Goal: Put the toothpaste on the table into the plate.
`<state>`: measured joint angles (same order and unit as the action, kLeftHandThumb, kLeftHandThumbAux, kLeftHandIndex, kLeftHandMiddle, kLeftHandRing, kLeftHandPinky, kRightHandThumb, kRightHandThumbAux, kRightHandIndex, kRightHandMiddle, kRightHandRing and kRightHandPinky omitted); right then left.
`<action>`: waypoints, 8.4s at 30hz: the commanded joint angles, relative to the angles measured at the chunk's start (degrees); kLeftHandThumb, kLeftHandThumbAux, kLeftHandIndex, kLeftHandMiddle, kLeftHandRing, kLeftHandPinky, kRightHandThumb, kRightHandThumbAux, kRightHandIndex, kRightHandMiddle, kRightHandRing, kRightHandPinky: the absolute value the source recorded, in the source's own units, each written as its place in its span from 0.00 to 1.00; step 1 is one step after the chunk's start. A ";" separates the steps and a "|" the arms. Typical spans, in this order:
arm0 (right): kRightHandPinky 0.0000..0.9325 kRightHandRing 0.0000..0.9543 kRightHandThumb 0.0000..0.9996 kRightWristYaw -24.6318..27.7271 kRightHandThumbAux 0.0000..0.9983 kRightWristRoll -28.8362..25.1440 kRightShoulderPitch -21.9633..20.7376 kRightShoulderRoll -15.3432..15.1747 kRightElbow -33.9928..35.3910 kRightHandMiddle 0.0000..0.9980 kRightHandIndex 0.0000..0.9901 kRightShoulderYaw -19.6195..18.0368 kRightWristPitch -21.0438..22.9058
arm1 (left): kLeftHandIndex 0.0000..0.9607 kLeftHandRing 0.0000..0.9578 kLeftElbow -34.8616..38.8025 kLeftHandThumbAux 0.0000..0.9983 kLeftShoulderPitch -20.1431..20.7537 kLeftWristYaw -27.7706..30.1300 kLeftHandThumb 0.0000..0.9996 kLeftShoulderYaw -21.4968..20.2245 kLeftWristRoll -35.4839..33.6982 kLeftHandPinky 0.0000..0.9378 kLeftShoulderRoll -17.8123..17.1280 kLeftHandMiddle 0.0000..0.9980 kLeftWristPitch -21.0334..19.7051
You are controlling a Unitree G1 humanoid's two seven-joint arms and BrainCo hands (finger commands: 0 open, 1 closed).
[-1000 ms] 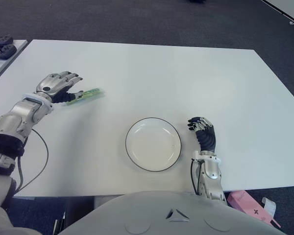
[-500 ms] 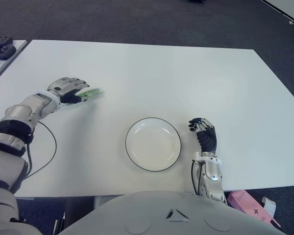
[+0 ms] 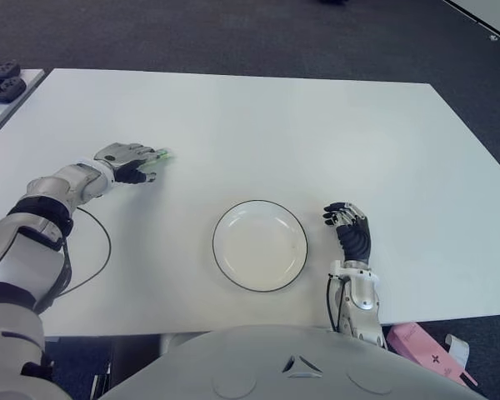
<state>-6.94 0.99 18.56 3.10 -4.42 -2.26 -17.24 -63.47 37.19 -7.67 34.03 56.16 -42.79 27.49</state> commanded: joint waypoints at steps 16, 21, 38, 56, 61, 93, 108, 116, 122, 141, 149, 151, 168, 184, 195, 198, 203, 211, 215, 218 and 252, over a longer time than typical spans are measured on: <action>0.52 0.51 0.71 0.10 0.73 -0.59 1.24 0.63 0.64 0.49 0.43 -0.04 1.09 | 0.00 0.14 -9.80 0.23 1.94 1.97 0.60 3.54 -2.11 0.31 8.27 0.05 -4.77; 0.52 0.52 0.71 0.34 0.73 -0.95 1.51 0.40 0.95 0.49 0.43 -0.30 1.09 | 0.00 0.16 -11.23 0.24 1.56 2.76 0.62 3.29 -3.83 0.33 9.19 0.05 -7.07; 0.51 0.51 0.71 0.78 0.73 -0.75 2.25 0.04 1.56 0.50 0.43 -0.58 1.11 | 0.00 0.21 -11.67 0.22 0.54 3.49 0.65 1.65 -9.97 0.35 10.24 0.10 -9.72; 0.51 0.51 0.71 0.92 0.73 -0.33 1.63 -0.44 1.95 0.49 0.43 -0.52 2.32 | 0.00 0.14 13.95 0.12 -11.82 -1.67 0.57 -5.48 -16.38 0.20 1.38 0.12 -2.41; 0.50 0.50 0.71 0.80 0.73 -0.34 1.42 -0.33 1.69 0.49 0.43 -0.52 2.36 | 0.00 0.10 25.16 0.13 -16.42 0.96 0.57 -7.83 -16.94 0.15 -0.90 0.11 -4.13; 0.51 0.50 0.71 1.23 0.73 -0.57 0.62 -0.19 0.31 0.49 0.43 -0.51 1.70 | 0.00 0.13 55.10 0.15 -30.38 3.81 0.52 -22.15 -14.71 0.25 -4.82 0.06 -9.76; 0.51 0.51 0.71 1.13 0.73 -0.41 0.64 -0.07 0.60 0.49 0.43 -0.50 1.82 | 0.00 0.11 42.47 0.08 -22.45 3.54 0.50 -19.21 -11.35 0.17 -3.88 0.08 -7.37; 0.51 0.51 0.71 1.18 0.73 -0.42 0.94 0.01 1.14 0.49 0.43 -0.40 1.60 | 0.00 0.11 30.32 0.14 -15.28 1.82 0.53 -14.63 -7.37 0.17 -3.13 0.10 -4.85; 0.50 0.50 0.71 1.35 0.73 -0.73 1.20 -0.01 1.54 0.49 0.43 -0.46 1.88 | 0.00 0.11 24.39 0.16 -11.08 1.37 0.55 -9.83 -2.64 0.17 -3.59 0.10 -4.26; 0.50 0.50 0.71 0.96 0.73 0.30 2.26 0.19 2.70 0.49 0.43 -0.18 1.70 | 0.00 0.02 6.09 0.24 1.81 -6.82 0.44 8.25 12.98 0.10 -3.54 0.03 -1.29; 0.49 0.50 0.71 0.91 0.73 0.34 2.45 0.42 2.90 0.49 0.43 -0.12 2.12 | 0.00 0.01 1.98 0.27 4.68 -9.42 0.44 13.66 16.39 0.08 -3.15 0.01 -0.22; 0.49 0.50 0.71 0.95 0.73 0.30 2.43 0.40 2.89 0.49 0.43 -0.14 2.19 | 0.00 0.00 1.44 0.27 5.25 -9.62 0.44 14.90 16.97 0.07 -3.11 0.01 -0.07; 0.49 0.49 0.71 0.33 0.73 0.73 3.37 1.05 3.63 0.48 0.43 0.36 2.27 | 0.00 0.00 2.44 0.32 8.23 -15.48 0.47 24.87 25.15 0.05 -5.87 0.00 0.95; 0.50 0.50 0.71 -0.56 0.73 0.74 4.50 1.68 4.48 0.48 0.43 0.89 2.91 | 0.00 0.00 2.01 0.34 11.50 -18.61 0.43 31.55 30.36 0.07 -6.23 0.00 3.38; 0.50 0.50 0.71 -0.90 0.73 0.75 5.06 1.51 4.48 0.49 0.43 1.00 2.22 | 0.00 0.00 1.45 0.34 11.35 -17.14 0.45 31.41 28.68 0.09 -5.06 0.01 4.24; 0.51 0.51 0.71 -0.73 0.73 0.60 5.15 1.48 4.48 0.49 0.43 0.97 2.01 | 0.00 0.00 1.32 0.33 11.15 -16.30 0.45 30.89 27.74 0.09 -4.70 0.01 4.58; 0.51 0.51 0.71 -0.53 0.73 0.12 5.17 1.53 4.44 0.49 0.43 0.78 1.94 | 0.00 0.02 1.31 0.33 10.55 -15.28 0.46 30.02 26.01 0.11 -4.26 0.02 5.04; 0.51 0.51 0.71 -0.72 0.73 0.19 4.82 1.32 4.02 0.49 0.43 0.45 2.01 | 0.01 0.07 -1.05 0.33 9.14 -13.87 0.44 28.55 22.26 0.19 -3.09 0.07 6.04; 0.51 0.51 0.71 -0.65 0.73 0.24 4.70 1.11 4.06 0.49 0.43 0.25 2.11 | 0.08 0.16 -1.97 0.33 8.74 -12.01 0.45 27.30 20.03 0.33 -2.64 0.14 7.07; 0.51 0.51 0.71 -0.78 0.73 0.54 4.70 1.07 3.82 0.49 0.43 0.27 1.79 | 0.11 0.21 -2.31 0.33 8.02 -10.80 0.45 26.45 18.29 0.38 -2.37 0.18 7.51; 0.53 0.52 0.71 0.35 0.73 -0.54 5.57 0.19 5.16 0.49 0.43 -1.33 2.73 | 0.29 0.46 -11.10 0.39 -2.63 19.88 0.82 0.98 -18.48 0.49 7.44 0.40 7.53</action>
<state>-7.02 0.88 23.65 3.24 0.45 -3.41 -15.93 -73.92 39.96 6.60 33.59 36.82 -39.38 33.51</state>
